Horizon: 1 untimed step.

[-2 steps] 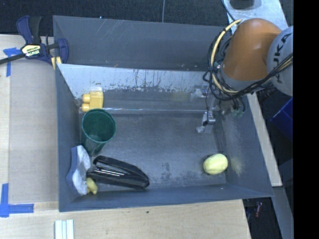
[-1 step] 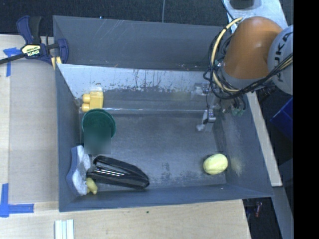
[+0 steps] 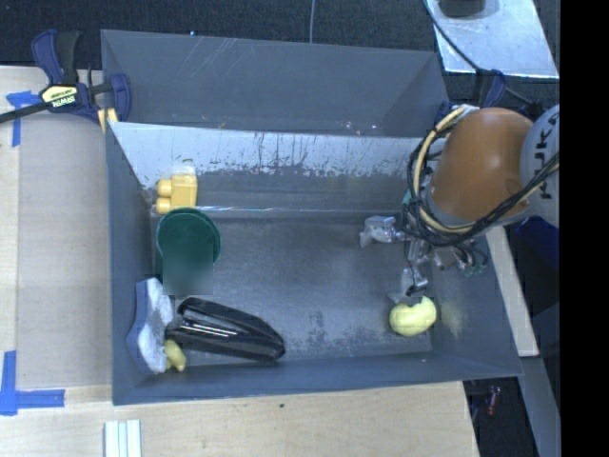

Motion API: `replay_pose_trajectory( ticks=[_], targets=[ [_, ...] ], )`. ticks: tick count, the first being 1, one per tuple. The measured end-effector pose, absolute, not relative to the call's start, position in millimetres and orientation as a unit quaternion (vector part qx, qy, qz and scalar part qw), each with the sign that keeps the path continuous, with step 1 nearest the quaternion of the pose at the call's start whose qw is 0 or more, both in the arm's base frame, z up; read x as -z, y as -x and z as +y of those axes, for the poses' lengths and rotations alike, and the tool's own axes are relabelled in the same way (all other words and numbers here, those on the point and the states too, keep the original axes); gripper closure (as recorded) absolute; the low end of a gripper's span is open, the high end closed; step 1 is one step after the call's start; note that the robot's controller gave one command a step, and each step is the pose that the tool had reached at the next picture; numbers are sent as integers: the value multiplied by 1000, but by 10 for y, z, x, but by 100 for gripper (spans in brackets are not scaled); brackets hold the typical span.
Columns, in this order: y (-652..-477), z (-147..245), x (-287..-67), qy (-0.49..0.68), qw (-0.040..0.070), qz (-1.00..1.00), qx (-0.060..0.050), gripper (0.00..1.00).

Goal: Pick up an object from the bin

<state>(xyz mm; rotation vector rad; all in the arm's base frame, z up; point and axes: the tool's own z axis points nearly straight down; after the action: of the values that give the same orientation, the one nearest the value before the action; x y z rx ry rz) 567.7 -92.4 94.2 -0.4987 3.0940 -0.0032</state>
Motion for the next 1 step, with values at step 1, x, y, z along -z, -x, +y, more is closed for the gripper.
replay_pose_trajectory(
  ticks=[1],
  targets=[
    [-5448, -1017, -1146, 200, 4, 980, 1, 0]
  ],
)
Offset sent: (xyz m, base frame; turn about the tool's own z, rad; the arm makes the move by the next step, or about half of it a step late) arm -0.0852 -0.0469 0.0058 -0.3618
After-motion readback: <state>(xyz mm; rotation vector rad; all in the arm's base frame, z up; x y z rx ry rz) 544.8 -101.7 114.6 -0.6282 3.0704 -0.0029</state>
